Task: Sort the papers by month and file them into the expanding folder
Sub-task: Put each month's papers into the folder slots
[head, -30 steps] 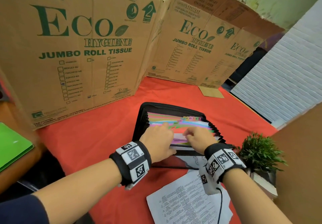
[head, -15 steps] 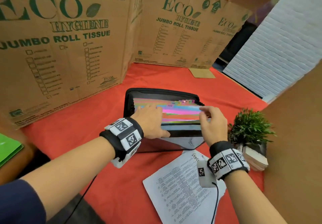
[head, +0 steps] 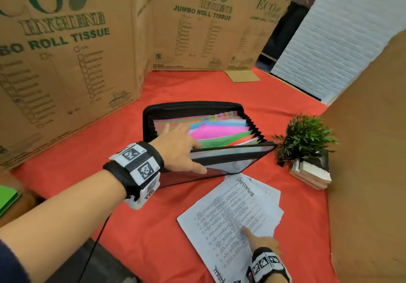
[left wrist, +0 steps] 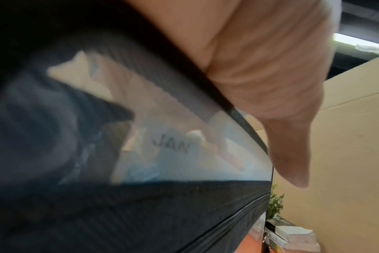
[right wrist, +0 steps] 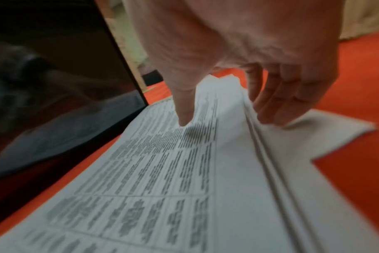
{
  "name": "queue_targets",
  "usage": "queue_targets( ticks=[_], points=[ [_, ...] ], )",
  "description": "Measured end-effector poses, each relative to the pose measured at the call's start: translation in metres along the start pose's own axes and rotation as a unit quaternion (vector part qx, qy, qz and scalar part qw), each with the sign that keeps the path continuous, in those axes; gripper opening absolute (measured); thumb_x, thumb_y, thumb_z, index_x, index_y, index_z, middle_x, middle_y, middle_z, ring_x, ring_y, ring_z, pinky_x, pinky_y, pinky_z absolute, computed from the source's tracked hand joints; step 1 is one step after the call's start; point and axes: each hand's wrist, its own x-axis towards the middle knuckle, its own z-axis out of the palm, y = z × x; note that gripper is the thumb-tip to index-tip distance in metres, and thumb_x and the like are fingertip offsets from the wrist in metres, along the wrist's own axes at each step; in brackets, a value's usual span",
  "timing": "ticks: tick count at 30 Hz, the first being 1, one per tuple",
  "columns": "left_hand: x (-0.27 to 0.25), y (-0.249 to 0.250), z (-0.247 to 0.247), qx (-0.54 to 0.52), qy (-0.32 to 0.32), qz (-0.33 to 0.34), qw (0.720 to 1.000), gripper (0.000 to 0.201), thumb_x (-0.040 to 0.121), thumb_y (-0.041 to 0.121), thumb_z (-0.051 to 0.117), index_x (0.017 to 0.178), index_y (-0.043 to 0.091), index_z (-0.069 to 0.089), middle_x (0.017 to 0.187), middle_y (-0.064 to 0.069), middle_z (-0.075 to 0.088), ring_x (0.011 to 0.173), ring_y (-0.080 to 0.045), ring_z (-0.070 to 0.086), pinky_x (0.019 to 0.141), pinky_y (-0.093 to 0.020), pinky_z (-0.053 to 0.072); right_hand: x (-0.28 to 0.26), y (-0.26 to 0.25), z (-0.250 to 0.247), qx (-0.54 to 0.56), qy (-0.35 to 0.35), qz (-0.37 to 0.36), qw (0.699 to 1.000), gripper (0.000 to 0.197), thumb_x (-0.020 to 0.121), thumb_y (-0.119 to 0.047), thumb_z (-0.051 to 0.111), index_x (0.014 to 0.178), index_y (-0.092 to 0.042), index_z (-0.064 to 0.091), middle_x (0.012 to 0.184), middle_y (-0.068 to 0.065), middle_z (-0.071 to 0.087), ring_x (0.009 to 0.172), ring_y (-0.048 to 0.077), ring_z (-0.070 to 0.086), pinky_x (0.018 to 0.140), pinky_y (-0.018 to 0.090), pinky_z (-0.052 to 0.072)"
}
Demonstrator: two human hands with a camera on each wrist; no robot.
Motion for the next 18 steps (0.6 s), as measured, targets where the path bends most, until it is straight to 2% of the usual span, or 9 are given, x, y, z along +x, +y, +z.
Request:
queue_targets(
  ticks=[3, 5, 8, 10, 12, 14, 16, 18],
  points=[
    [-0.002, 0.003, 0.002, 0.026, -0.007, -0.001, 1.0, 0.072, 0.073, 0.081, 0.051, 0.129, 0.036, 0.054, 0.144, -0.013, 0.038, 0.136, -0.031, 0.032, 0.109, -0.052, 0.027, -0.009, -0.002, 0.003, 0.049, -0.012, 0.043, 0.998, 0.119, 0.064, -0.069, 0.074, 0.141, 0.008, 0.026, 0.142, 0.021, 0.036, 0.132, 0.037, 0.039, 0.102, 0.044, 0.041],
    [-0.004, 0.005, 0.003, 0.037, 0.017, 0.002, 0.999, 0.069, 0.075, 0.079, 0.05, 0.127, 0.035, 0.056, 0.138, -0.008, 0.042, 0.13, -0.027, 0.039, 0.105, -0.049, 0.031, -0.009, -0.002, 0.004, 0.073, -0.011, 0.058, 0.996, 0.123, 0.063, -0.064, 0.078, 0.144, 0.009, 0.02, 0.145, 0.022, 0.031, 0.135, 0.036, 0.035, 0.107, 0.045, 0.04],
    [-0.007, 0.007, 0.002, 0.029, 0.044, 0.009, 0.999, 0.063, 0.076, 0.075, 0.052, 0.12, 0.031, 0.06, 0.121, -0.001, 0.048, 0.115, -0.024, 0.048, 0.1, -0.046, 0.036, -0.006, -0.003, 0.003, 0.125, -0.02, 0.058, 0.99, 0.119, 0.065, -0.05, 0.084, 0.148, 0.0, 0.015, 0.149, 0.02, 0.026, 0.136, 0.036, 0.035, 0.11, 0.045, 0.035],
    [-0.009, 0.007, 0.004, -0.009, 0.064, 0.021, 0.998, 0.057, 0.076, 0.069, 0.06, 0.114, 0.026, 0.058, 0.113, 0.0, 0.046, 0.102, -0.024, 0.053, 0.088, -0.04, 0.043, -0.007, -0.004, -0.003, 0.161, -0.02, 0.061, 0.985, 0.112, 0.067, -0.037, 0.086, 0.149, -0.004, 0.017, 0.149, 0.02, 0.03, 0.132, 0.036, 0.042, 0.107, 0.042, 0.037],
    [-0.011, 0.008, 0.006, -0.059, 0.096, 0.027, 0.993, 0.06, 0.075, 0.061, 0.068, 0.113, 0.02, 0.049, 0.112, -0.001, 0.041, 0.089, -0.024, 0.054, 0.078, -0.038, 0.047, -0.006, -0.006, -0.009, 0.206, -0.016, 0.072, 0.976, 0.104, 0.072, -0.028, 0.083, 0.148, 0.002, 0.019, 0.147, 0.022, 0.035, 0.13, 0.035, 0.045, 0.105, 0.039, 0.039],
    [-0.011, 0.009, 0.008, -0.077, 0.112, 0.013, 0.991, 0.07, 0.073, 0.059, 0.072, 0.118, 0.015, 0.043, 0.114, -0.004, 0.037, 0.082, -0.024, 0.052, 0.075, -0.037, 0.047, -0.009, -0.006, -0.017, 0.22, -0.01, 0.093, 0.971, 0.094, 0.072, -0.015, 0.083, 0.142, 0.008, 0.025, 0.141, 0.027, 0.041, 0.125, 0.038, 0.049, 0.103, 0.043, 0.041],
    [-0.011, 0.011, 0.008, -0.074, 0.096, -0.01, 0.993, 0.078, 0.072, 0.061, 0.072, 0.122, 0.009, 0.042, 0.117, -0.007, 0.034, 0.085, -0.027, 0.055, 0.078, -0.039, 0.049, -0.011, -0.004, -0.022, 0.209, 0.0, 0.063, 0.976, 0.072, 0.073, -0.012, 0.082, 0.128, 0.01, 0.042, 0.126, 0.028, 0.054, 0.114, 0.039, 0.057, 0.097, 0.042, 0.047],
    [-0.01, 0.012, 0.006, -0.064, 0.076, -0.03, 0.995, 0.075, 0.072, 0.065, 0.07, 0.113, 0.008, 0.045, 0.117, -0.008, 0.032, 0.083, -0.028, 0.056, 0.08, -0.041, 0.051, -0.017, -0.004, -0.028, 0.201, 0.008, 0.032, 0.979, 0.043, 0.078, -0.022, 0.079, 0.105, 0.005, 0.058, 0.102, 0.019, 0.063, 0.094, 0.031, 0.062, 0.09, 0.036, 0.051]
  ],
)
